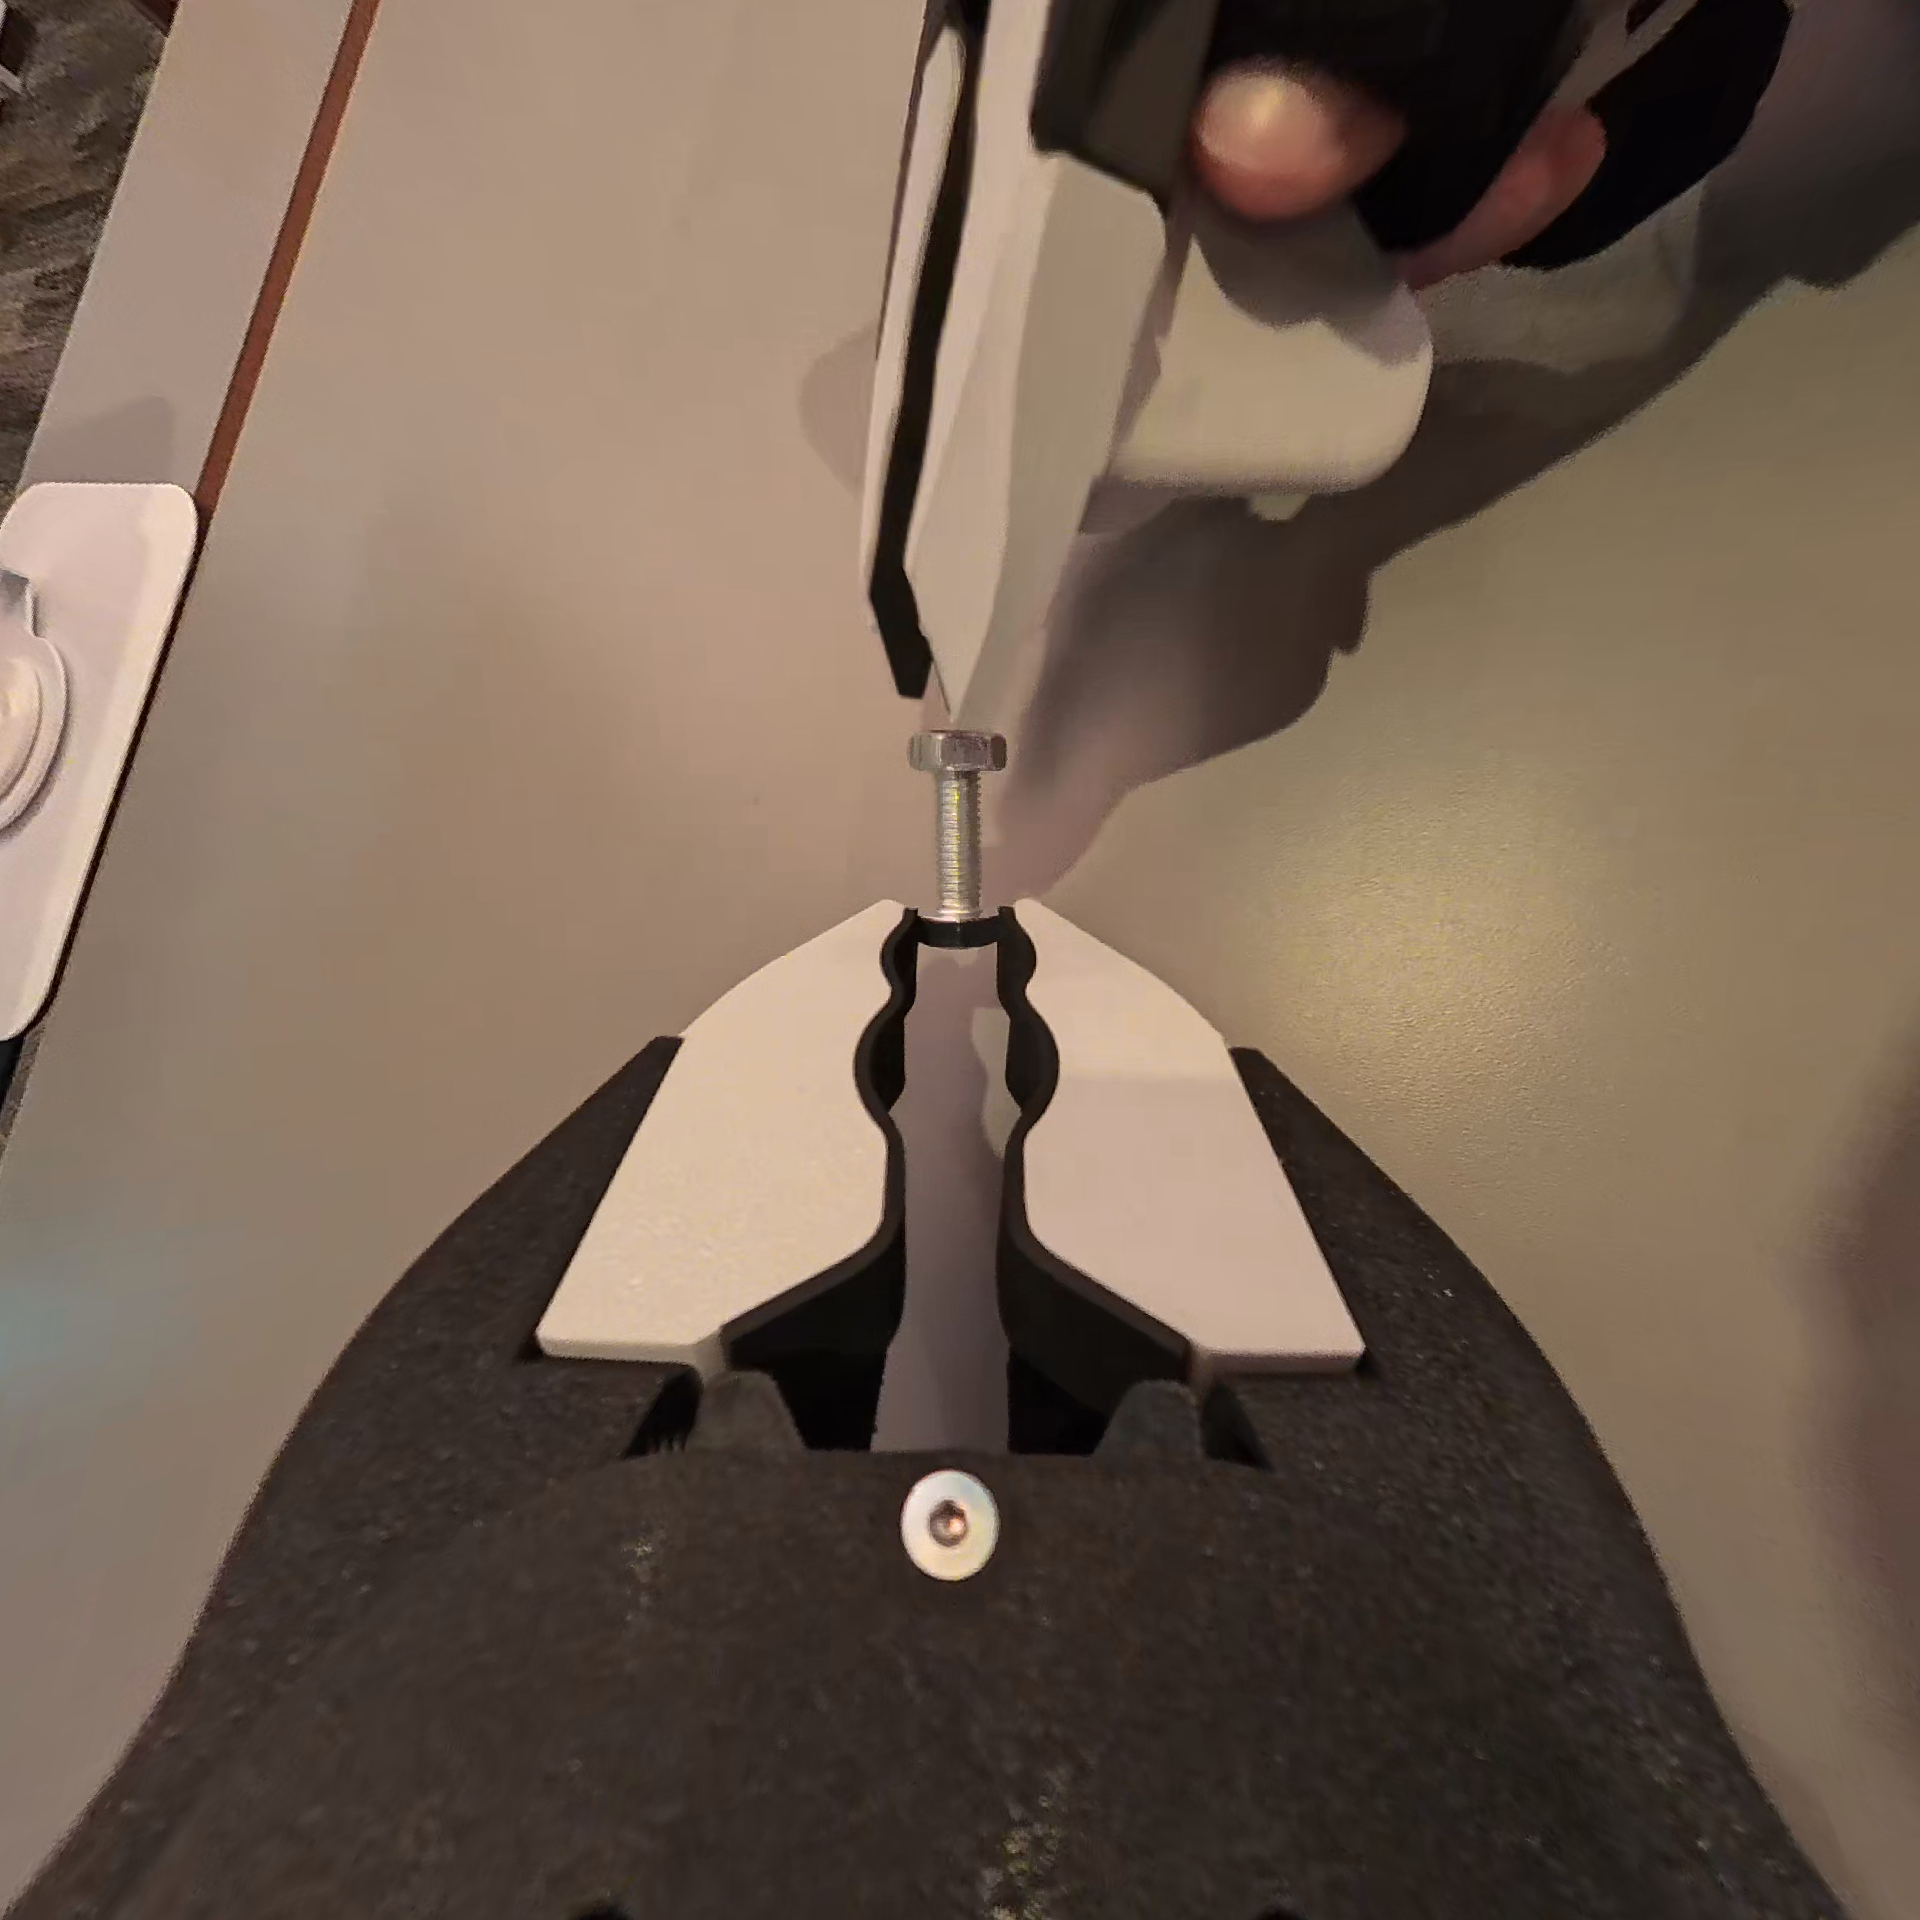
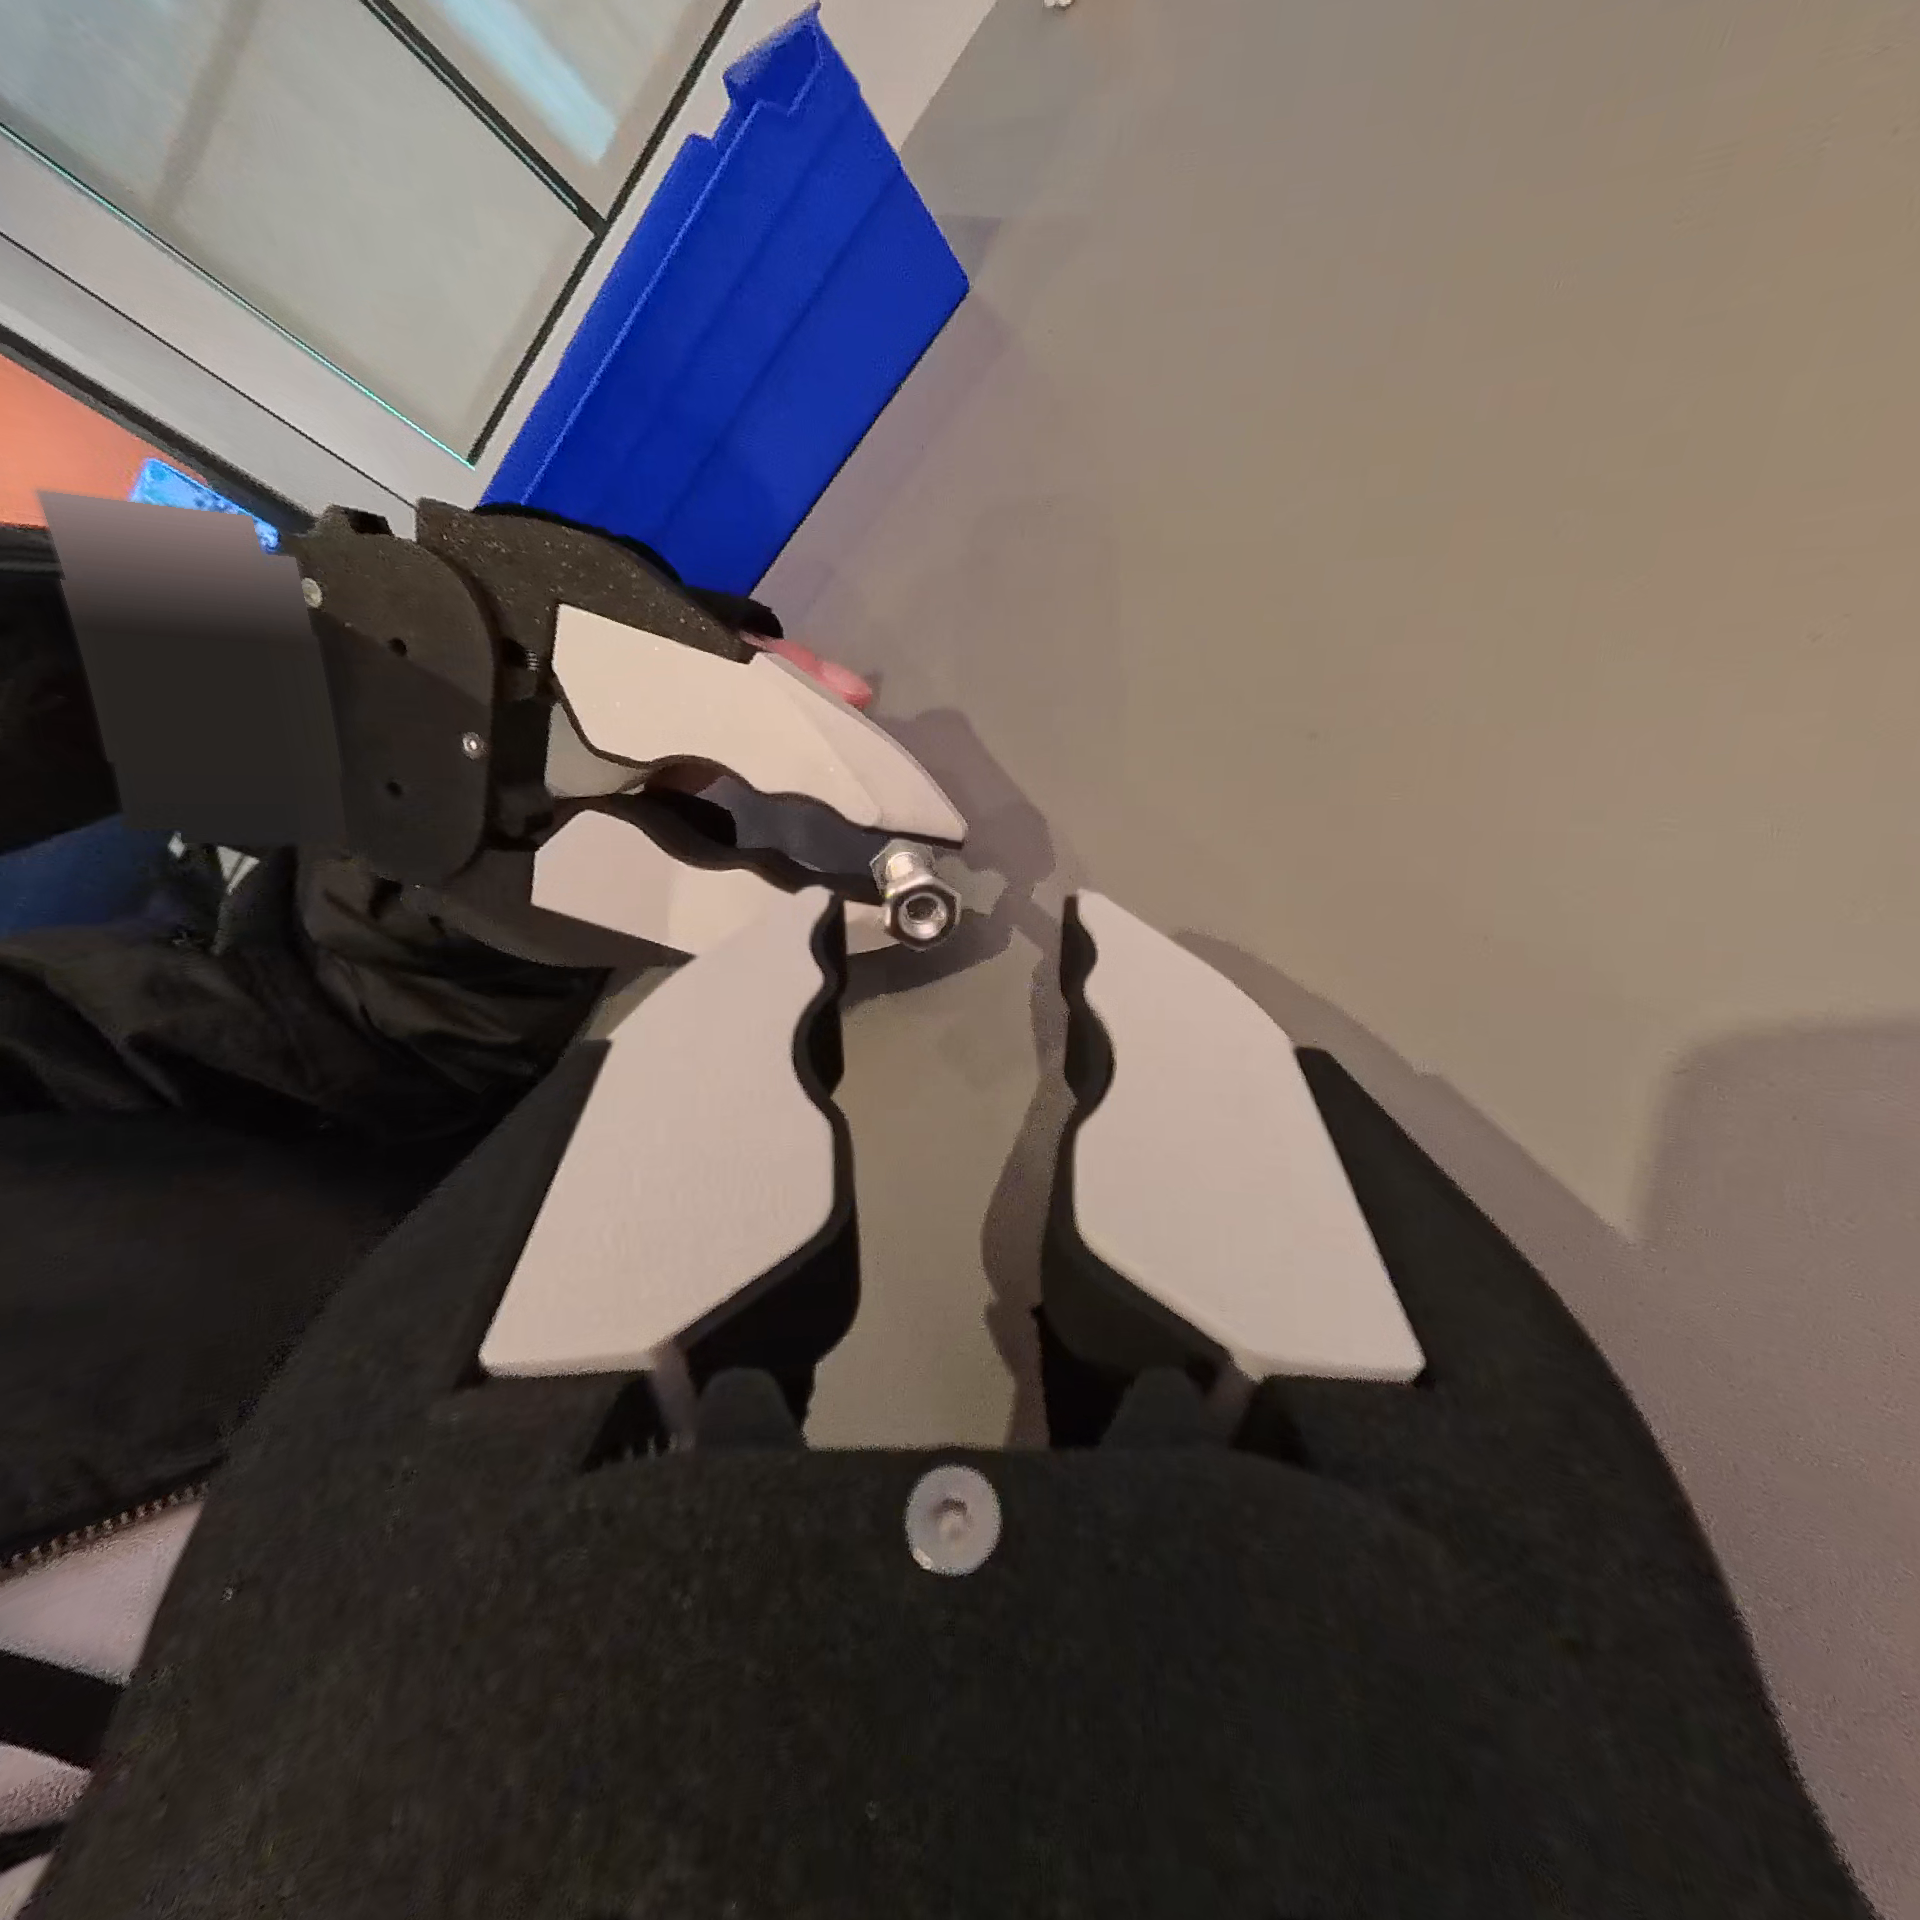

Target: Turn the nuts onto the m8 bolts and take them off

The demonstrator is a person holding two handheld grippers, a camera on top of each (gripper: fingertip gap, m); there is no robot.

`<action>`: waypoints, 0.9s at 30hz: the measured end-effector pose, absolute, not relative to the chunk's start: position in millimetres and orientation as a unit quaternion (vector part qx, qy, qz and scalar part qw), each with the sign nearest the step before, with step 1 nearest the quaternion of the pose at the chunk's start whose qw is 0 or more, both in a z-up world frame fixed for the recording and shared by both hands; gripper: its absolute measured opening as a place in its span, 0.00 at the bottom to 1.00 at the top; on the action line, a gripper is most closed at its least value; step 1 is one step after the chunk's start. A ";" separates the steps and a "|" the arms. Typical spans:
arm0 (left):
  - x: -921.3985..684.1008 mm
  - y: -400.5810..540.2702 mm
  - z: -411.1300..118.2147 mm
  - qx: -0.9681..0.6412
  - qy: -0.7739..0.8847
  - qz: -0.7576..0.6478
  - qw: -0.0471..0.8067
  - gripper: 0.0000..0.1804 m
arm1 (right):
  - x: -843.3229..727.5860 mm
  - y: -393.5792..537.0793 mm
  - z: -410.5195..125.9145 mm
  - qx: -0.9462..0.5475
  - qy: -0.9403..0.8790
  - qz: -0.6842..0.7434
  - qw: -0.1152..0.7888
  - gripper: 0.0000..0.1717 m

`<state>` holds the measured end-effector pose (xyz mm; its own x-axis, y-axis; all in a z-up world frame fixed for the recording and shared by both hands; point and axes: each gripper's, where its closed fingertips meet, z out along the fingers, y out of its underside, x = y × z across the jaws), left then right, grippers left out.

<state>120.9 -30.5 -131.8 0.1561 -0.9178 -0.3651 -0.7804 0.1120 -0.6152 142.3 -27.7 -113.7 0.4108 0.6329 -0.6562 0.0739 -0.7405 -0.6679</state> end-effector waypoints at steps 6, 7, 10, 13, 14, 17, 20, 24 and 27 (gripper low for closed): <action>121.9 -32.9 -130.1 -0.659 0.643 -0.102 0.377 0.08 | 133.9 -38.2 -116.1 -0.785 -0.270 0.489 0.269 0.08; 122.3 -35.2 -130.5 -0.659 0.645 -0.110 0.371 0.08 | 134.2 -40.0 -115.9 -0.782 -0.285 0.483 0.271 0.08; 121.7 -47.2 -132.3 -0.661 0.652 -0.151 0.340 0.08 | 133.3 -49.7 -109.7 -0.749 -0.368 0.462 0.301 0.08; 124.3 -65.8 -129.8 -0.657 0.656 -0.218 0.302 0.08 | 132.1 -64.8 -89.6 -0.671 -0.473 0.438 0.366 0.08; 126.0 -68.6 -126.6 -0.653 0.654 -0.233 0.303 0.08 | 133.1 -69.5 -84.4 -0.648 -0.501 0.424 0.387 0.08; 127.0 -67.4 -119.6 -0.650 0.647 -0.241 0.316 0.08 | 142.0 -68.7 -82.6 -0.637 -0.530 0.375 0.415 0.08; 126.4 -63.7 -119.4 -0.652 0.644 -0.234 0.324 0.08 | 150.5 -64.2 -89.5 -0.648 -0.530 0.348 0.421 0.08; 123.6 -56.3 -124.7 -0.661 0.641 -0.213 0.326 0.08 | 164.0 -52.4 -107.4 -0.687 -0.535 0.267 0.412 0.08; 123.5 -55.1 -122.8 -0.664 0.636 -0.212 0.331 0.08 | 176.0 -47.4 -106.3 -0.721 -0.511 0.227 0.410 0.08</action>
<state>123.5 -55.1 -122.8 0.1015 -0.9848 -0.1406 -0.7043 0.0286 -0.7093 176.0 -47.4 -106.3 0.3758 0.9221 0.0920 0.5507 -0.1424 -0.8225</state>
